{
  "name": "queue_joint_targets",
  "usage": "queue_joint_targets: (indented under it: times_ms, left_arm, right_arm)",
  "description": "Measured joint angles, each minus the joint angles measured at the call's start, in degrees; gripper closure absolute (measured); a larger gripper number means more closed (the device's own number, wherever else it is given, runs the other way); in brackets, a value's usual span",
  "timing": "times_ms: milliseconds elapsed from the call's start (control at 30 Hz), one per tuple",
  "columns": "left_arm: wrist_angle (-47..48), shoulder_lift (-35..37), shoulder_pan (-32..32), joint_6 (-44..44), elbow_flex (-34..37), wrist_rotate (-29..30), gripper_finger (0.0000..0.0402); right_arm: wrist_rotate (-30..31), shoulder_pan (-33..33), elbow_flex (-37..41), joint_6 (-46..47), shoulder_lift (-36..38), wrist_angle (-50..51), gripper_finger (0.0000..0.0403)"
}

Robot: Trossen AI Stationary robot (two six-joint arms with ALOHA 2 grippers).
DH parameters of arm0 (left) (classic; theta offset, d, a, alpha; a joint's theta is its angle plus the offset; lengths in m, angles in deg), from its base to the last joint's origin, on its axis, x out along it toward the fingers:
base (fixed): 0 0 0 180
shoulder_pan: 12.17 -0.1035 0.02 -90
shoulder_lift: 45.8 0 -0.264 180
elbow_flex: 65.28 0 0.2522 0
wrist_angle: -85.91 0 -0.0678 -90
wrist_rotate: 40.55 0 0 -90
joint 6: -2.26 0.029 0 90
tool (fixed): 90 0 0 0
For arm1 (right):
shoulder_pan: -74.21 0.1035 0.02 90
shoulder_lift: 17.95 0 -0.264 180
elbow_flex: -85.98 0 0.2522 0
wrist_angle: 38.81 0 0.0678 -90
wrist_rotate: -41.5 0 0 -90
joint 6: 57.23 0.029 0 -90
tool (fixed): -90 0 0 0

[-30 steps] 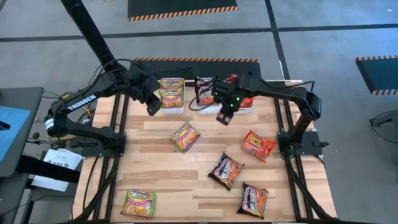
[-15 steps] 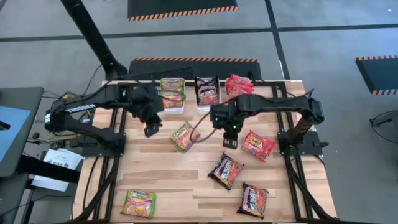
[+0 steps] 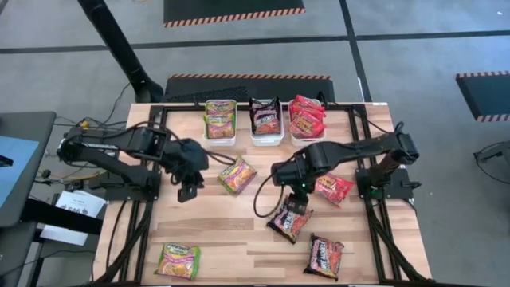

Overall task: Sort Maruchan noodles
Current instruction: Put the black noodle pack into the middle white bin

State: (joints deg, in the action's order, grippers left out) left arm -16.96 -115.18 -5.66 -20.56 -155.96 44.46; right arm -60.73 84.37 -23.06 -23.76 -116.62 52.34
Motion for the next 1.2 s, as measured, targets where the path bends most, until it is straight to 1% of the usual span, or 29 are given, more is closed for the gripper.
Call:
queue_joint_targets:
  times_ms: [100,200,500,600,700,833,1067,1200]
  left_arm:
    - [-0.8,0.0,2.2,-2.1,0.0,1.3,0.0311]
    - [-2.3,0.0,3.8,-4.0,0.0,1.5,0.0311]
    - [-5.8,0.0,7.1,-7.6,0.0,1.6,0.0311]
    - [-6.5,0.0,7.8,-8.3,0.0,2.7,0.0311]
    - [-6.9,0.0,8.3,-8.4,0.0,4.0,0.0311]
    - [-7.0,0.0,8.8,-8.4,0.0,5.6,0.0311]
    - [-7.1,0.0,8.9,-8.5,0.0,6.9,0.0311]
    - [-7.4,0.0,8.9,-8.5,0.0,7.6,0.0311]
  right_arm:
    - [0.4,2.0,0.0,4.4,0.0,-0.7,0.0164]
    - [2.0,4.1,0.0,8.2,0.0,-2.4,0.0155]
    - [10.1,8.3,0.0,20.3,0.0,-4.4,0.0153]
    - [12.4,9.1,0.0,24.7,0.0,-4.4,0.0153]
    - [12.6,9.5,0.9,26.8,0.0,-5.3,0.0153]
    - [12.5,9.7,5.1,30.0,-0.1,-7.7,0.0153]
    - [12.5,9.7,9.8,32.1,-0.1,-10.2,0.0154]
    - [12.6,9.7,13.6,32.1,-0.1,-15.3,0.0154]
